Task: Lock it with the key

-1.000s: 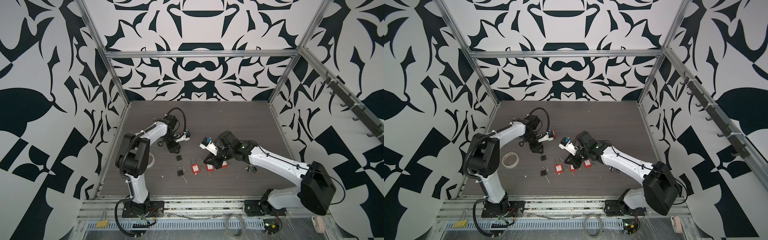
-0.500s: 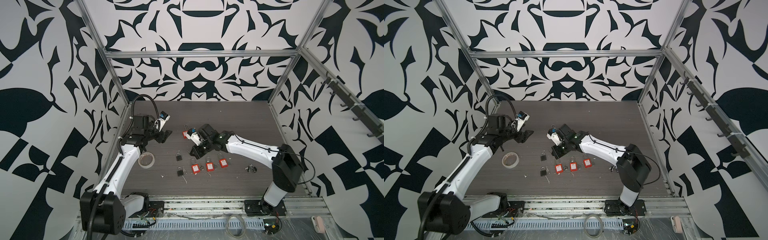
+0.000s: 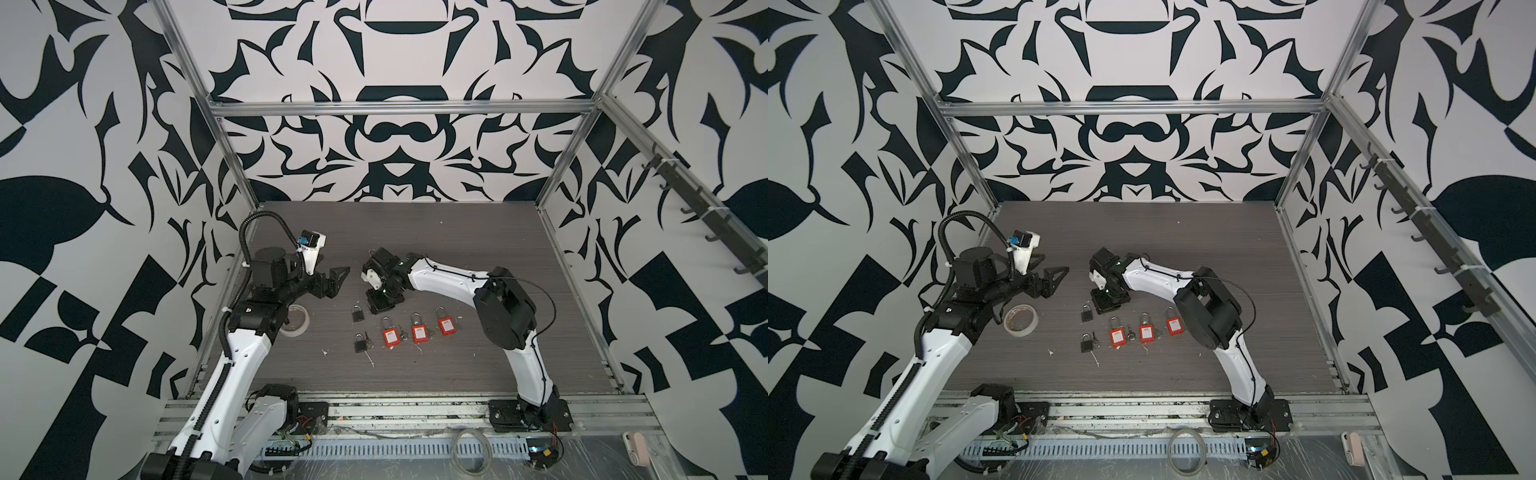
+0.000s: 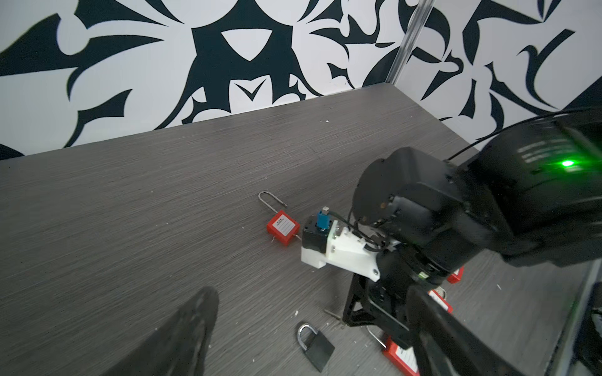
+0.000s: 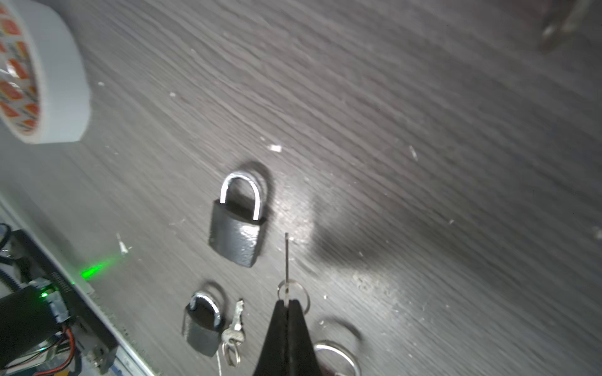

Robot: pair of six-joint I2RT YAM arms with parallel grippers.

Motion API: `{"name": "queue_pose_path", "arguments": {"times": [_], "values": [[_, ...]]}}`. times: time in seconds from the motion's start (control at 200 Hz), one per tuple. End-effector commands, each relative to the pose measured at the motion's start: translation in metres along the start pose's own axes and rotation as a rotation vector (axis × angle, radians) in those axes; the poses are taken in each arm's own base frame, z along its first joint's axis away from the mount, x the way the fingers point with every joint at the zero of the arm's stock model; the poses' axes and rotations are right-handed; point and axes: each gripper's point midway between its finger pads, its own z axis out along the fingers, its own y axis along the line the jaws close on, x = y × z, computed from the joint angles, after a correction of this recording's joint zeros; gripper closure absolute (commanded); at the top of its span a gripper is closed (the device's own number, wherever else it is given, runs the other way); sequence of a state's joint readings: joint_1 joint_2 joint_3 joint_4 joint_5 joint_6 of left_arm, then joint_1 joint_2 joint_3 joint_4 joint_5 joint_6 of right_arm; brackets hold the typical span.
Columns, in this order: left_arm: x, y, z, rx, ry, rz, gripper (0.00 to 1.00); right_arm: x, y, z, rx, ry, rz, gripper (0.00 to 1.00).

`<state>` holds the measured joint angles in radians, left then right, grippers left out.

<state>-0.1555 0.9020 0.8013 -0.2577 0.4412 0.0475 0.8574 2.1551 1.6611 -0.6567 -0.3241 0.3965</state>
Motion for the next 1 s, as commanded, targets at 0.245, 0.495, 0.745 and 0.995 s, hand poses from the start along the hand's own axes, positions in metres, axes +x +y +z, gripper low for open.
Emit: {"name": "queue_pose_path", "arguments": {"times": [0.245, 0.495, 0.745, 0.995], "values": [[0.012, -0.009, 0.0, 0.053, 0.023, -0.053, 0.06, -0.006, 0.008, -0.014, 0.015, 0.012, 0.01, 0.89], [0.008, -0.01, -0.001, 0.056, 0.021, -0.032, 0.03, -0.011, 0.014, -0.034, 0.022, -0.038, -0.027, 0.62], [-0.002, -0.01, -0.001, 0.059, 0.009, -0.06, 0.03, -0.046, -0.004, -0.057, 0.124, -0.183, -0.066, 0.51], [-0.005, -0.006, 0.004, 0.049, 0.02, -0.077, 0.01, -0.102, -0.026, -0.074, 0.25, -0.397, -0.095, 0.09]]}}
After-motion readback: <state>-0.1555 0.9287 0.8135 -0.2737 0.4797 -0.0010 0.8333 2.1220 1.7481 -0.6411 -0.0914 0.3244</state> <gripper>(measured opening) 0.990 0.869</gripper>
